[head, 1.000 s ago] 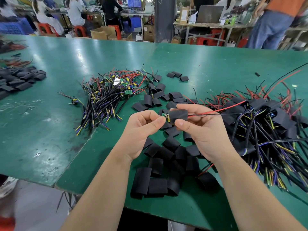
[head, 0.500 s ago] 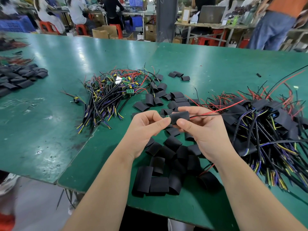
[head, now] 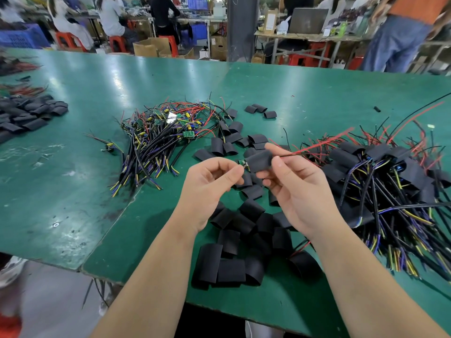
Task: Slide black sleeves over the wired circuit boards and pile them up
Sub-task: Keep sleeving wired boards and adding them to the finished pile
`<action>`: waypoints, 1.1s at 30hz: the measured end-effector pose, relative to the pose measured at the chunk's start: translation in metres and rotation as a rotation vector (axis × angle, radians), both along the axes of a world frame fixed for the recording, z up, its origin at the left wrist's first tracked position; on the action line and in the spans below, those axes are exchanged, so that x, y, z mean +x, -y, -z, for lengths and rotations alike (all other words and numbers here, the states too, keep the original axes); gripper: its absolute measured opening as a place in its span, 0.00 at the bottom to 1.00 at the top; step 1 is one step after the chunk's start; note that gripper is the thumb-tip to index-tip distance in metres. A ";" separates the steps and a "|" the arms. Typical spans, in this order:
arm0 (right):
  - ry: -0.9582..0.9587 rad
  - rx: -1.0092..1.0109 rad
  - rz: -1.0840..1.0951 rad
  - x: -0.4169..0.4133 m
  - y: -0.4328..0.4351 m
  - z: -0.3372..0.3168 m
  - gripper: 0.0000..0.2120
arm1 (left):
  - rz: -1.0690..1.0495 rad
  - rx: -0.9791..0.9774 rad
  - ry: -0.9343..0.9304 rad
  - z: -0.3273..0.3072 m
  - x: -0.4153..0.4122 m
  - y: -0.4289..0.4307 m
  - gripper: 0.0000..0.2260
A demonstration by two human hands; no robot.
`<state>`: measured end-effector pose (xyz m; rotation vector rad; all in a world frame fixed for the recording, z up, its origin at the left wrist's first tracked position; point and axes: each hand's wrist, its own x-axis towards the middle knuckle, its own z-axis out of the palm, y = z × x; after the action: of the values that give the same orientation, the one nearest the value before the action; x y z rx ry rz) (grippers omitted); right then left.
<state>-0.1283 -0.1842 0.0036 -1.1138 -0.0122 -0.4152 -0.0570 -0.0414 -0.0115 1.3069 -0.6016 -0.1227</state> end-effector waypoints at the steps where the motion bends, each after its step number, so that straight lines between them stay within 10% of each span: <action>1: -0.006 0.000 -0.001 0.000 -0.001 0.000 0.08 | 0.012 0.012 -0.005 0.000 0.000 0.000 0.06; 33: -0.038 -0.152 -0.018 0.001 -0.001 0.004 0.17 | 0.016 0.130 0.071 0.004 -0.002 0.001 0.08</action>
<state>-0.1277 -0.1829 -0.0007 -1.2704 -0.0204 -0.3816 -0.0586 -0.0424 -0.0155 1.4369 -0.6737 -0.1302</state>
